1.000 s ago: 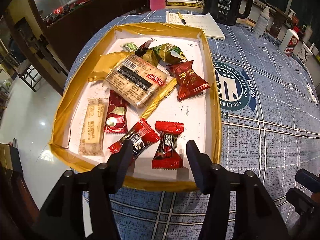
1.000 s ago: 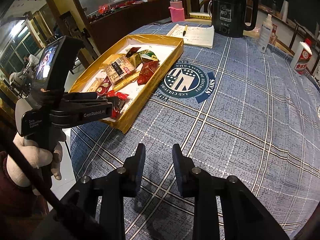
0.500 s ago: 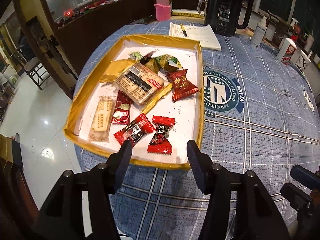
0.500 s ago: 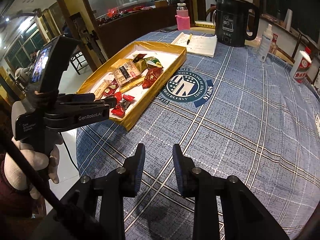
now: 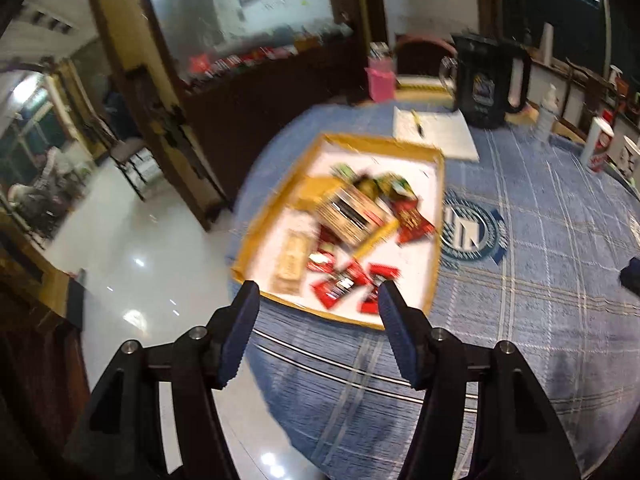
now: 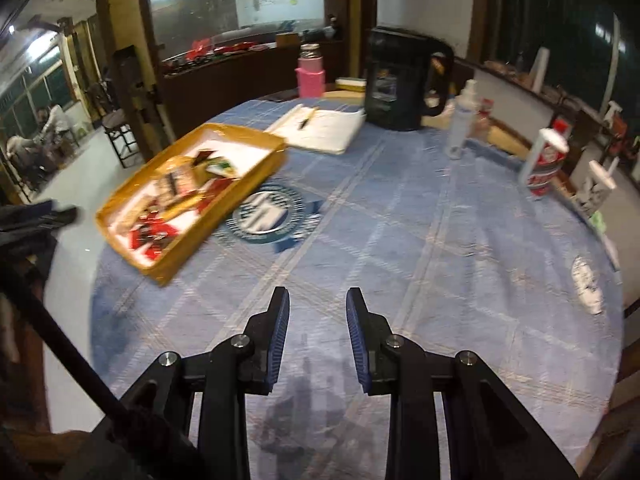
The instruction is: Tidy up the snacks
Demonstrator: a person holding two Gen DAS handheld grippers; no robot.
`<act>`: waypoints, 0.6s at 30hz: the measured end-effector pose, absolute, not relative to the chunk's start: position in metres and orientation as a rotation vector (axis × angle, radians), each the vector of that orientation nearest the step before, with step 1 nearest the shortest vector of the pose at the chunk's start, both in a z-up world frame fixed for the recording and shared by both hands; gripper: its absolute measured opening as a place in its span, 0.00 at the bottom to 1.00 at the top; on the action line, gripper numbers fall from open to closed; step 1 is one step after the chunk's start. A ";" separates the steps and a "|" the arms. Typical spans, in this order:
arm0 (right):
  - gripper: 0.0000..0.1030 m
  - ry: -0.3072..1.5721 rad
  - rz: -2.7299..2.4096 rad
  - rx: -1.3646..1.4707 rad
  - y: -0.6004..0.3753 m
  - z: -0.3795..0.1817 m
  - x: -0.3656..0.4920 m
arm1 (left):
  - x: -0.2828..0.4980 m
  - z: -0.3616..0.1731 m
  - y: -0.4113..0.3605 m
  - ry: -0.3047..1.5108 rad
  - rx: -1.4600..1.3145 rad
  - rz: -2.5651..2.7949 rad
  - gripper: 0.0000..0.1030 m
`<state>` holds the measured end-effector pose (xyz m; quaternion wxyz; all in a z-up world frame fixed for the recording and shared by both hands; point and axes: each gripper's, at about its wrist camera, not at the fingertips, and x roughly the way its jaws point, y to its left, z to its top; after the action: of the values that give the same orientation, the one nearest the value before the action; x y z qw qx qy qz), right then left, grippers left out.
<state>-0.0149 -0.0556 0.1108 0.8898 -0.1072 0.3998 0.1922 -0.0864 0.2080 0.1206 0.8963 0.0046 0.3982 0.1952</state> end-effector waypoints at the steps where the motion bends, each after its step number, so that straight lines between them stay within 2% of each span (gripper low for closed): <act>1: 0.28 0.820 0.387 -0.233 -0.060 0.113 -0.012 | -0.091 0.126 0.208 0.799 0.023 0.427 0.65; 7: 0.28 0.736 0.367 -0.230 -0.075 0.143 0.003 | -0.120 0.168 0.205 0.594 0.082 0.564 0.79; 13: 0.33 0.653 0.471 -0.243 -0.047 0.169 -0.017 | -0.138 0.200 0.194 0.434 0.125 0.671 0.84; 18: 0.37 0.622 0.605 -0.245 -0.009 0.176 -0.046 | -0.147 0.213 0.190 0.422 0.092 0.733 0.85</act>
<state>-0.0459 -0.0091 0.1761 0.9001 -0.1185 0.3004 0.2925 -0.1467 0.1902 0.2135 0.9108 0.0446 0.2045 0.3557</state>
